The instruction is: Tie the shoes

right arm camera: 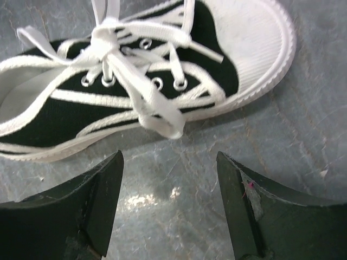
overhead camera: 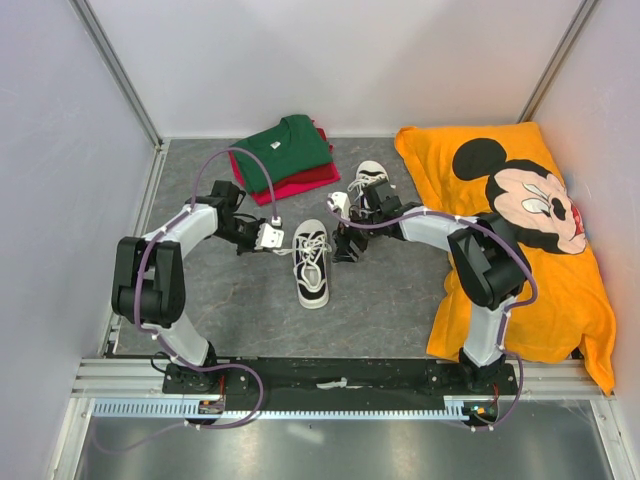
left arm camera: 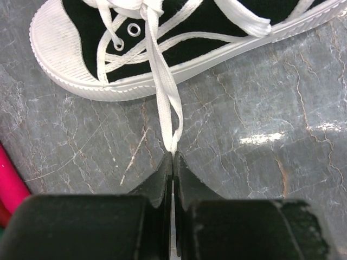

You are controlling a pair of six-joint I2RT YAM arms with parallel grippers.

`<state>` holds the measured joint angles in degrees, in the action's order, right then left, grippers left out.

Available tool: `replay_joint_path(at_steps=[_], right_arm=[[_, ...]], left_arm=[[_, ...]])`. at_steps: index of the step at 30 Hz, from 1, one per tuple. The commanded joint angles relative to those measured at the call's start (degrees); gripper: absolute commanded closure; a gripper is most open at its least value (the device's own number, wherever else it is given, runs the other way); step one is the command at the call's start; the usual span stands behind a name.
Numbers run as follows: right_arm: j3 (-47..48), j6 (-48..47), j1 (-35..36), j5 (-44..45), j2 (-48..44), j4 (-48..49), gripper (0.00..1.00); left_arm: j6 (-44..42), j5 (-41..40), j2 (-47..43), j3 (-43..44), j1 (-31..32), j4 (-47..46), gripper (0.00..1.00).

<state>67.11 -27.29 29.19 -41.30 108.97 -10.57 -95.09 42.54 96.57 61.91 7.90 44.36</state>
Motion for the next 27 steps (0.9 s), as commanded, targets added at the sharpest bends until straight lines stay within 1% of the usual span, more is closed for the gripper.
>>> replay_joint_path(at_steps=[1, 7, 9, 10, 13, 14, 15, 16, 27], right_arm=[[0.91, 0.21, 1.31, -1.24, 0.98, 8.63, 0.23], [2.50, 0.05, 2.36, -1.94, 2.65, 8.38, 0.26], [2.50, -1.44, 2.62, -2.03, 2.57, 7.32, 0.28], [2.32, -3.02, 2.63, -2.12, 2.48, 6.27, 0.31], [2.06, -4.35, 2.71, -1.68, 1.95, 4.95, 0.50], [2.15, -5.05, 2.80, -1.51, 1.78, 4.59, 0.67], [2.06, -5.40, 2.72, -1.42, 1.25, 4.24, 0.79], [1.88, -5.75, 2.63, -1.33, 0.81, 3.46, 1.00], [-2.42, -9.71, 0.43, 4.11, -4.73, -1.91, 1.00]], left_arm=[[1.92, 1.58, 0.72, 1.81, 0.36, -1.29, 0.99], [2.54, 1.31, 1.42, 2.42, 0.36, -1.82, 0.99], [2.63, 1.40, 1.60, 2.86, 0.45, -1.73, 0.98], [2.63, 1.40, 1.77, 2.95, 0.45, -1.82, 0.99], [2.63, 1.40, 1.69, 3.04, 0.45, -1.82, 0.98], [2.63, 1.40, 1.69, 3.04, 0.45, -1.73, 0.98], [2.71, 1.31, 1.69, 3.04, 0.45, -1.82, 0.98], [2.98, 1.23, 1.51, 3.04, 0.45, -1.73, 0.98], [3.94, -1.41, -0.25, 0.14, -0.96, -2.61, 0.99]])
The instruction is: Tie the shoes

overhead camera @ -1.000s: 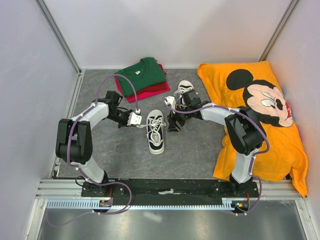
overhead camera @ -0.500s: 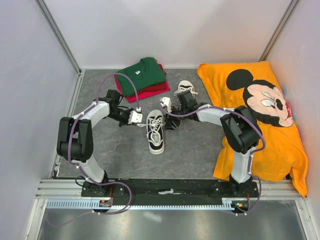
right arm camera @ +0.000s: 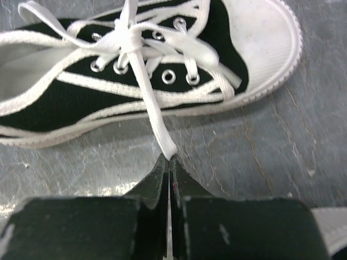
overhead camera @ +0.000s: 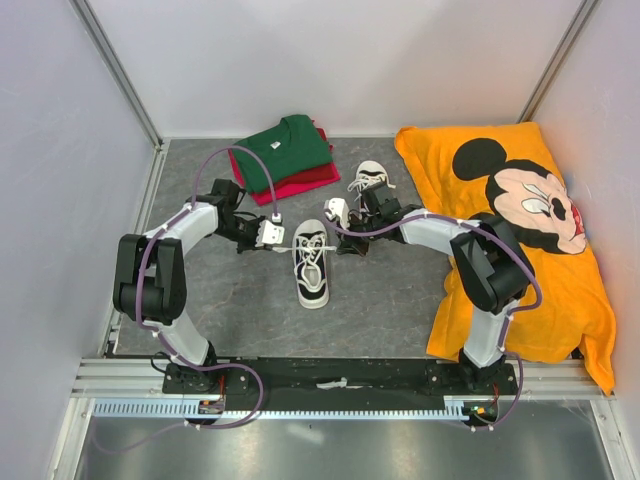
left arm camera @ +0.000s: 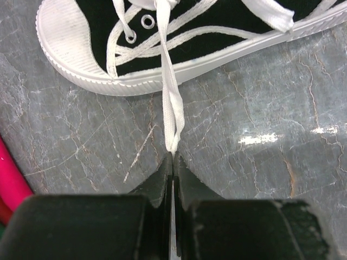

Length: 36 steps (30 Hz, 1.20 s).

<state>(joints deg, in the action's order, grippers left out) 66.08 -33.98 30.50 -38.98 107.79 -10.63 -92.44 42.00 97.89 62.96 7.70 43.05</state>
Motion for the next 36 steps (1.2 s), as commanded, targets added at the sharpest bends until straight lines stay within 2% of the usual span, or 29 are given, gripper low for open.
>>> replay_joint_path(at_steps=[1, 13, 22, 33, 36], right_arm=[[-1.57, -3.20, -0.88, 2.15, -3.72, -2.02, 1.00], [-1.92, -5.48, -1.32, 5.93, -4.87, -4.57, 1.00], [-1.75, -5.84, -1.67, 5.76, -4.87, -5.72, 1.00], [5.10, 1.01, 0.08, 3.30, -1.97, -6.24, 1.00], [6.25, 1.54, 0.00, 3.30, -1.79, -6.24, 1.00]], left_arm=[[1.30, -0.95, -1.56, -1.17, -0.76, -1.56, 0.99], [-0.10, -3.33, -1.91, -2.40, -2.87, -2.62, 0.99], [-0.46, -2.18, -1.38, -2.14, -3.05, -2.88, 0.98], [7.90, 1.95, -1.12, 0.85, -0.67, -3.41, 0.98], [7.71, 1.95, -1.82, 0.59, -0.67, -3.32, 0.82]])
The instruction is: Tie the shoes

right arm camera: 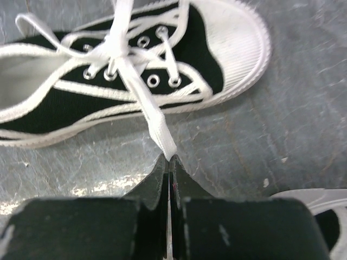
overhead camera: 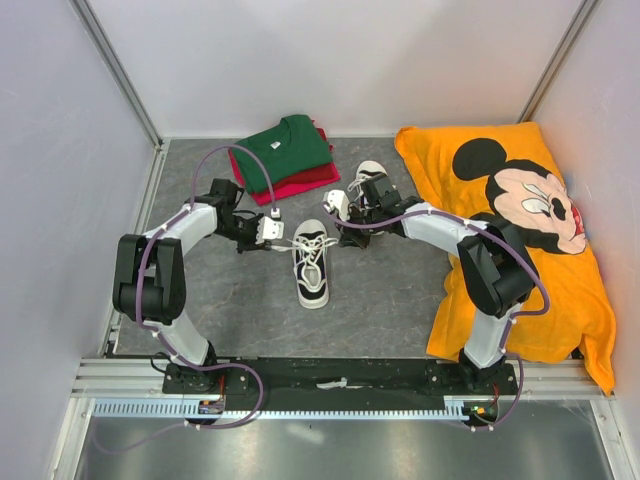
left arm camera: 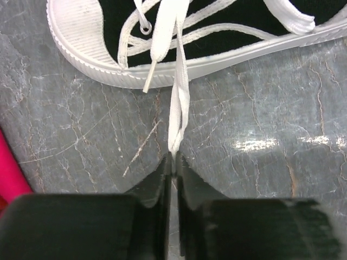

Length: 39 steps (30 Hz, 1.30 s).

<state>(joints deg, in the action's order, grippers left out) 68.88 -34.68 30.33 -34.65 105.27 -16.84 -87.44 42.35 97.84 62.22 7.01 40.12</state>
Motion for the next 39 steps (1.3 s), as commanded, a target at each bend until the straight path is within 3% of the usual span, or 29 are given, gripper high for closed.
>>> replay_joint_path(at_steps=[1, 4, 7, 11, 26, 29, 33, 37, 39], right_arm=[[3.71, 2.42, 0.26, -1.03, 0.81, -0.12, 1.00], [4.42, 2.33, 0.26, -1.46, 0.72, -0.74, 1.00], [4.86, 1.72, 0.26, -2.34, 0.55, -2.14, 0.98], [5.21, 1.19, 0.26, -2.61, 0.63, -3.02, 0.93], [5.91, 0.05, 0.26, -2.96, 0.46, -3.46, 0.82], [5.82, -0.48, 0.26, -2.44, 0.37, -3.46, 0.77], [4.86, -1.62, 0.35, -1.73, -0.51, -3.46, 0.65], [3.02, -3.81, 0.08, -0.94, -2.35, -3.37, 0.49], [1.44, -4.52, 0.08, -1.29, -4.02, -3.02, 0.48]], left_arm=[[3.67, 2.03, -2.04, 1.42, -0.06, -0.30, 0.70], [4.21, 5.63, -3.62, 1.94, -0.15, -0.04, 0.58], [5.87, 8.19, -3.89, 3.52, 0.99, -0.39, 0.53], [7.72, 8.98, -2.13, 7.03, 2.75, -0.39, 0.52], [2.10, 3.62, 3.14, 8.80, 9.25, -1.36, 0.55], [1.57, 2.92, 3.93, 9.06, 9.34, -0.92, 0.60], [1.57, 2.65, 4.29, 9.68, 9.26, -0.39, 0.87], [1.66, 2.91, 3.94, 9.50, 9.34, 0.49, 0.97], [1.66, 2.92, 3.85, 9.42, 9.34, 0.75, 0.98]])
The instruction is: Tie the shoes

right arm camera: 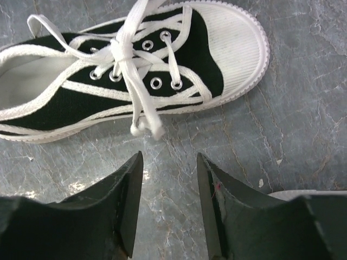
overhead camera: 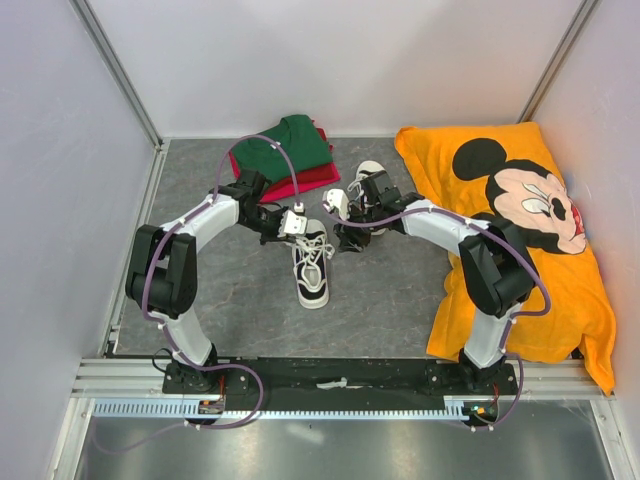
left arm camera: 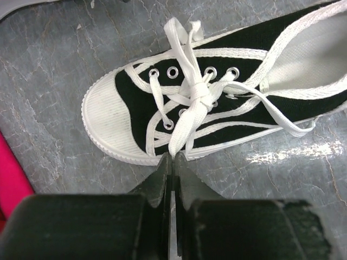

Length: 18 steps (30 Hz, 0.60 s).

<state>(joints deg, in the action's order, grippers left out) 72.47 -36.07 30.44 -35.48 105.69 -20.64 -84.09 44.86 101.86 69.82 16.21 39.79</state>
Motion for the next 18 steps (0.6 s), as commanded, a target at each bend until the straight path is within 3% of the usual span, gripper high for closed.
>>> replay_joint_path(at_steps=[1, 4, 8, 18], right_arm=[[-2.76, -3.30, -0.03, -0.81, -4.96, 1.65, 0.48], [-4.87, -3.91, 0.06, -2.22, -6.90, 3.41, 0.49], [-5.93, -3.39, 1.29, -6.34, -7.78, 4.99, 0.62], [-4.53, -1.63, 3.75, -7.23, -3.56, 8.78, 0.64]], left_arm=[[-1.51, 0.58, -0.17, 1.81, 0.14, 0.99, 0.98], [-1.07, 0.58, -0.35, 1.81, 0.14, 1.08, 0.98], [-0.37, 0.58, -0.44, 1.72, 0.05, 1.08, 0.98], [-0.28, 0.49, -0.61, 1.63, 0.05, 0.99, 0.98]])
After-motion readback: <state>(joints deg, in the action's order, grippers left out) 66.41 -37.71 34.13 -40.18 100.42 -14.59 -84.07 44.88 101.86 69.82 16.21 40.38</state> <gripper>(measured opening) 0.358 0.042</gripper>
